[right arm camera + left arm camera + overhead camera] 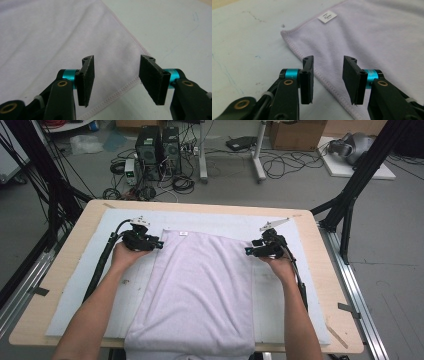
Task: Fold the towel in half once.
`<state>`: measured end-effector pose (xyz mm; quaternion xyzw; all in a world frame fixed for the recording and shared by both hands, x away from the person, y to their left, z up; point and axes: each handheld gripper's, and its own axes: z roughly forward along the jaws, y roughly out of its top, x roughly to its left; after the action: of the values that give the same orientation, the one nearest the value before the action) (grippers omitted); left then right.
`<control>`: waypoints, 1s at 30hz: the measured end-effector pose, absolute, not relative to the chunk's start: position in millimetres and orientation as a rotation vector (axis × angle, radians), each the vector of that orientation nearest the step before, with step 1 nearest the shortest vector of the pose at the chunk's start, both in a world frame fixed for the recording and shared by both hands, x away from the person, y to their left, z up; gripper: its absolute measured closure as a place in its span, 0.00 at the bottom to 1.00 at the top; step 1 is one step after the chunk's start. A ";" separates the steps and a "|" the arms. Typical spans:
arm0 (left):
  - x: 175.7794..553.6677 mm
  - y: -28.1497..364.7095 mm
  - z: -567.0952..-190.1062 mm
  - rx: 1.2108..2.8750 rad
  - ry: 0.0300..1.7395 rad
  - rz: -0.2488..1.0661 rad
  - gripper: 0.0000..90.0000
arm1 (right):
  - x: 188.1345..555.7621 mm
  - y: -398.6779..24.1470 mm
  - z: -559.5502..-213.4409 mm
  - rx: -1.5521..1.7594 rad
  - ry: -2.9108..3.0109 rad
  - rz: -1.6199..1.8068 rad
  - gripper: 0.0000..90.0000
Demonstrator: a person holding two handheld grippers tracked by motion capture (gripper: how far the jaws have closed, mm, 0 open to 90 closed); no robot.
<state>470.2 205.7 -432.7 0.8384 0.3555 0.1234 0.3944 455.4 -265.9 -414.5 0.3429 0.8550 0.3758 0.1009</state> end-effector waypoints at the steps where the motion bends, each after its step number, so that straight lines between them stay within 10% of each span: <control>1: 470.9 204.6 -435.1 2.130 0.910 0.325 0.69 | 456.6 -265.1 -417.1 1.016 2.527 1.096 0.52; 10: 481.2 197.9 -440.7 2.165 0.919 0.356 0.70 | 463.4 -263.4 -439.9 1.106 2.483 1.030 0.53; 21: 481.7 189.5 -436.4 2.189 0.971 0.373 0.94 | 458.5 -262.7 -442.3 1.088 2.474 1.081 0.93; 30: 472.5 208.4 -409.7 2.154 0.940 0.393 0.96 | 453.8 -258.2 -423.6 1.020 2.438 1.131 0.96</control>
<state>472.5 208.4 -409.7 0.8396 0.3665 0.1533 0.3704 453.8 -258.2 -423.6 0.3516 0.8405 0.3901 0.1332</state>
